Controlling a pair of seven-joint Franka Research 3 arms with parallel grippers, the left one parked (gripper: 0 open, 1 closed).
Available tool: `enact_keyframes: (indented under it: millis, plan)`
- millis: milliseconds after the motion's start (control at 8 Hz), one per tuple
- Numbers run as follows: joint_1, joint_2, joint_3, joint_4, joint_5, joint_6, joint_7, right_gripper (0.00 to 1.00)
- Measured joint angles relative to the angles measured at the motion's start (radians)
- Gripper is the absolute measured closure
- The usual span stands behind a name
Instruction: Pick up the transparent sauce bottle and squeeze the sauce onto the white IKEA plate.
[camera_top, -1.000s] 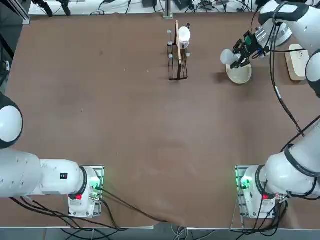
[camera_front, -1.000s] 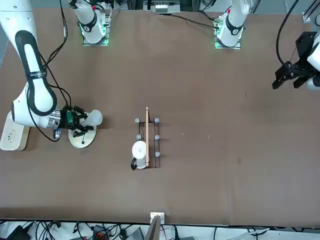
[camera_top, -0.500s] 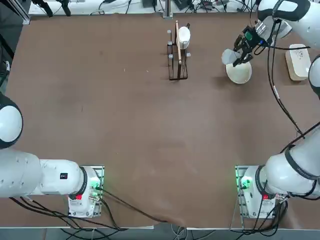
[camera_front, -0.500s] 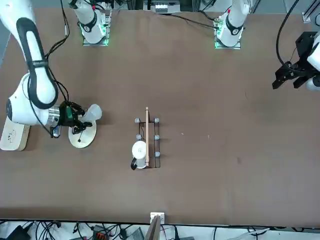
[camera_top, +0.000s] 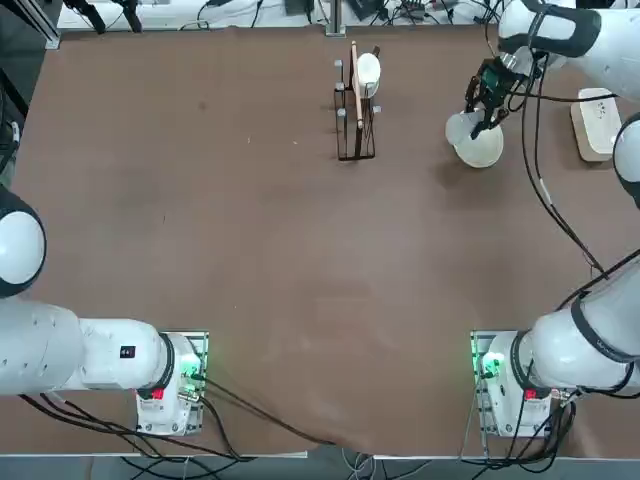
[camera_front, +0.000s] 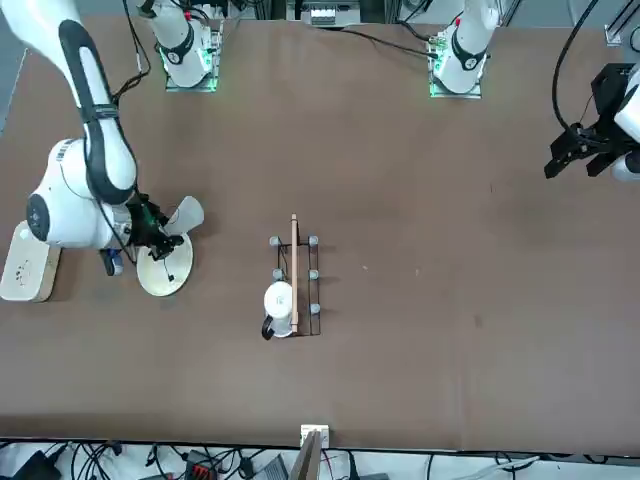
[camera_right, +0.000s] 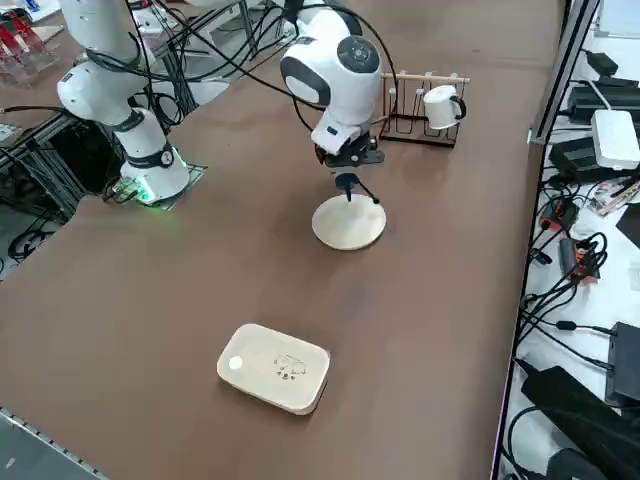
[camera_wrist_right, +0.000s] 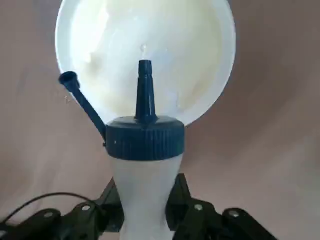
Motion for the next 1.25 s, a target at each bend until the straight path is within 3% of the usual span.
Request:
enact_keyframes:
  millis: [375, 875, 1250]
  plan:
    - [0.083, 0.000, 0.001, 0.006, -0.227, 0.002, 0.197, 0.59]
    - [0.150, -0.006, 0.001, 0.080, -0.417, -0.042, 0.432, 0.59]
    - [0.214, -0.012, 0.001, 0.122, -0.623, -0.084, 0.673, 0.59]
